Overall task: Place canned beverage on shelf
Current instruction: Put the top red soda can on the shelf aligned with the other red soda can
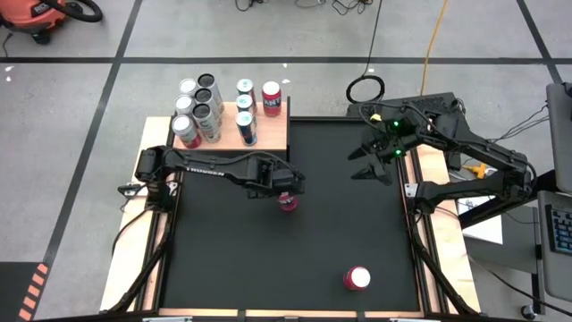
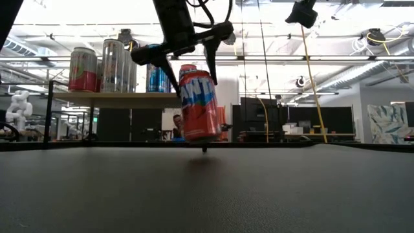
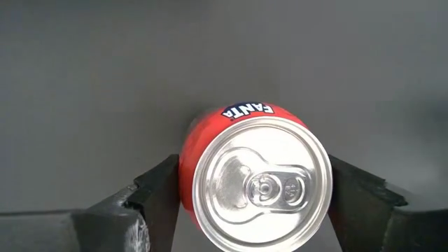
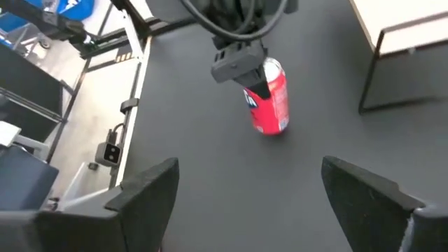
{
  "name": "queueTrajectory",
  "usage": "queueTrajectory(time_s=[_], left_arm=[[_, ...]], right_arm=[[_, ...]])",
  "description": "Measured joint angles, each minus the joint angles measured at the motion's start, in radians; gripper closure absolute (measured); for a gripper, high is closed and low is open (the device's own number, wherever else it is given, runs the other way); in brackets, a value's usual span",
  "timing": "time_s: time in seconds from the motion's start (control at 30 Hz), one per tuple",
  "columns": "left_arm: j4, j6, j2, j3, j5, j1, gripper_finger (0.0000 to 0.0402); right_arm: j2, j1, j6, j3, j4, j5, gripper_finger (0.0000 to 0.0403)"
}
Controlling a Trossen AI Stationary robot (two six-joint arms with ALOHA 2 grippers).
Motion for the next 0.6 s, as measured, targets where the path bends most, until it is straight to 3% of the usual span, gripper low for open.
queueTrajectory(time_s=[0.3,0.6], left_arm=[[0.001,-0.024,0.0,0.082,-0.009,-0.011,0.0127],[0.009,-0.049,0.0,0.2,-0.085,-0.041,0.0127]], right_arm=[[0.008,0.053,-0.024,-0.004,0.109,0.003,0.0074],[0.008,0.146,-0.004,-0.147,0.165,0.001,0.0071]])
